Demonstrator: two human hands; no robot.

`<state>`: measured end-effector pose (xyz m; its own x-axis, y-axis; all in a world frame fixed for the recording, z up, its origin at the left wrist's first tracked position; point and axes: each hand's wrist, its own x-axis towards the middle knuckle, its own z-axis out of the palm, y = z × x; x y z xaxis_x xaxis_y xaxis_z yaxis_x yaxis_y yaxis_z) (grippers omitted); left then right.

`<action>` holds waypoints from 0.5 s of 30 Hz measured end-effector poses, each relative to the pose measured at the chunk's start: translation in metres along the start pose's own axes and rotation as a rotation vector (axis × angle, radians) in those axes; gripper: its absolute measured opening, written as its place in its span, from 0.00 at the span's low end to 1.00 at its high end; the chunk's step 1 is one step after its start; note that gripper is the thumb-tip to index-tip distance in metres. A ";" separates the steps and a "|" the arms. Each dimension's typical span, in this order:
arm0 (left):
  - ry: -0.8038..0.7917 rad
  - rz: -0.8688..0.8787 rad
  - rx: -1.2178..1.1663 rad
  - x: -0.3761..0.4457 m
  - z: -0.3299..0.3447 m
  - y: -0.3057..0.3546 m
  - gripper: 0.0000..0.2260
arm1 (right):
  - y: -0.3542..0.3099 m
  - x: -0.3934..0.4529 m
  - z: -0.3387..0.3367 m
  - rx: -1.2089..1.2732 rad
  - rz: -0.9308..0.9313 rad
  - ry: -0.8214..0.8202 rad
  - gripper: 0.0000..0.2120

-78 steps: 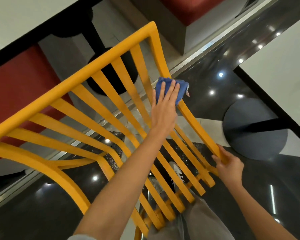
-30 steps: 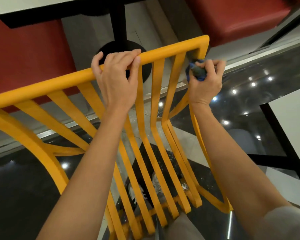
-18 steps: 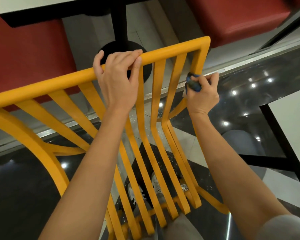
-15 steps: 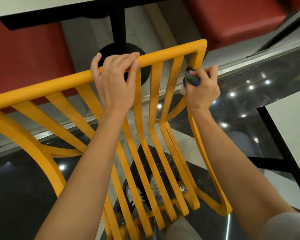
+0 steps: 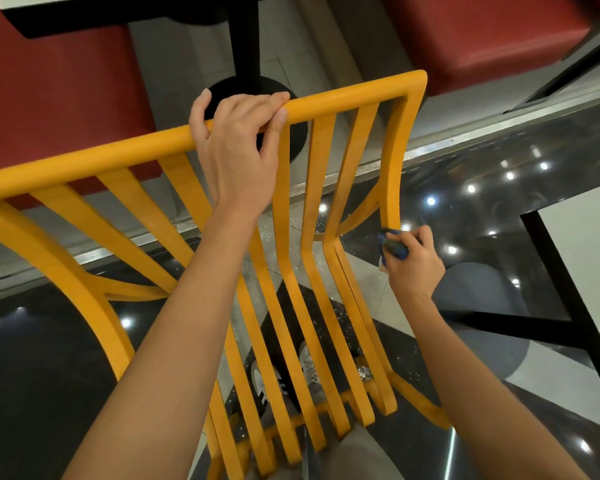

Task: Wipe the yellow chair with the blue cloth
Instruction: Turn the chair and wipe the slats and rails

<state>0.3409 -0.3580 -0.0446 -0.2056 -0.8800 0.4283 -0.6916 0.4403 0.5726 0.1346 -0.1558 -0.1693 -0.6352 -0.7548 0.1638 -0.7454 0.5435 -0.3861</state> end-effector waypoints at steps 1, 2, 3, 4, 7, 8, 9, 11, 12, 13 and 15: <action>0.002 0.001 0.004 0.000 0.000 0.000 0.14 | -0.001 0.003 -0.002 -0.008 -0.015 -0.011 0.10; 0.001 0.003 0.004 0.000 0.000 0.000 0.14 | -0.007 0.012 -0.002 0.003 -0.047 -0.001 0.09; -0.001 0.005 0.001 0.000 0.000 -0.001 0.14 | -0.016 0.026 -0.003 0.027 -0.087 0.035 0.08; 0.000 0.005 -0.001 0.000 0.000 -0.002 0.14 | -0.027 0.042 -0.003 0.057 -0.122 0.080 0.07; 0.008 0.006 0.007 0.000 -0.001 -0.005 0.14 | -0.045 0.067 -0.004 0.095 -0.166 0.148 0.08; 0.003 0.003 0.005 -0.001 0.000 -0.004 0.14 | -0.040 0.059 -0.006 0.077 -0.147 0.116 0.08; 0.001 0.001 0.006 -0.002 0.001 -0.002 0.14 | -0.028 0.043 -0.008 0.054 -0.112 0.069 0.08; -0.009 -0.006 0.004 -0.003 0.001 0.002 0.14 | -0.003 -0.002 -0.016 0.015 -0.004 -0.062 0.09; -0.015 -0.009 0.001 -0.003 0.000 0.003 0.14 | 0.007 -0.021 -0.021 -0.011 0.038 -0.127 0.09; -0.022 -0.014 0.000 -0.003 -0.001 0.003 0.13 | 0.011 -0.032 -0.026 -0.038 0.074 -0.187 0.08; -0.052 -0.031 -0.009 0.001 -0.006 0.003 0.13 | 0.003 -0.025 -0.040 -0.058 0.174 -0.263 0.05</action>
<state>0.3422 -0.3563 -0.0385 -0.2201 -0.9010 0.3740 -0.6920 0.4144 0.5911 0.1403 -0.1203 -0.1379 -0.6855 -0.7138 -0.1437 -0.6454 0.6870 -0.3339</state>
